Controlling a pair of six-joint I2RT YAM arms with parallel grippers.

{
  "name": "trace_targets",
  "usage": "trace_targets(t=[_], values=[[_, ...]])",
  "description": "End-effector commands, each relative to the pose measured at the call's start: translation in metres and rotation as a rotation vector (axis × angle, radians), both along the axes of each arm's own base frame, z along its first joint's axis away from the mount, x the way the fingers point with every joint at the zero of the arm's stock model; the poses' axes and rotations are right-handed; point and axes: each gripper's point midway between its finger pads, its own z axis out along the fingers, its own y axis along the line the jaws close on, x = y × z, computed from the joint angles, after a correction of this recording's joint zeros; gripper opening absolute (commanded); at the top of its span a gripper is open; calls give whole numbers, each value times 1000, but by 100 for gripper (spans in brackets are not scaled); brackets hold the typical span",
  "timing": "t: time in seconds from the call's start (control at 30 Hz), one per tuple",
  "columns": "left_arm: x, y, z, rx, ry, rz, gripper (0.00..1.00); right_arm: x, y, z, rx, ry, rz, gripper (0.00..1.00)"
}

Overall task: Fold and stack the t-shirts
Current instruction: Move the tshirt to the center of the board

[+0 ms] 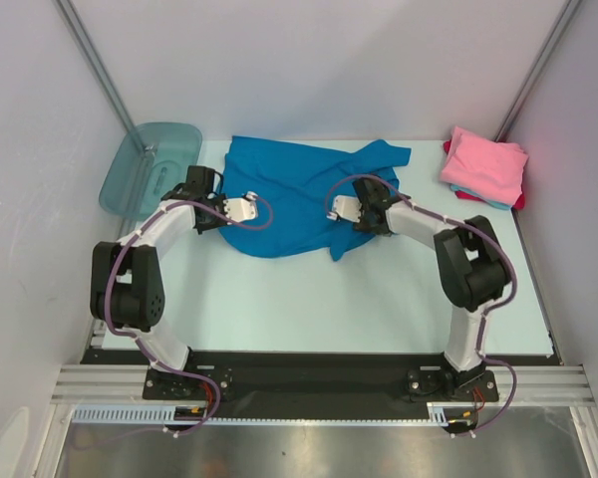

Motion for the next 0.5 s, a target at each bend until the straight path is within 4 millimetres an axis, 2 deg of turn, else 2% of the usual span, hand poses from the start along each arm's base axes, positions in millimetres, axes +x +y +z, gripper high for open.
trace_targets(t=[0.0,0.07,0.1,0.3,0.4,0.43,0.47], values=[[4,-4,13,-14,-39,9,0,-24,2,24,55,8,40,55],[4,-4,13,-13,-39,10,0,-34,1,28,75,16,58,53],[4,-4,12,-15,-37,13,0,-42,-1,22,77,37,62,53],[9,-5,13,-13,-41,14,0,-63,15,29,204,54,109,53],[11,-6,14,-13,-44,9,0,-78,27,20,252,92,162,52],[12,-6,14,-14,-47,9,0,-86,26,10,248,109,168,51],[12,-6,14,-16,-48,12,0,-86,31,9,250,97,192,50]])
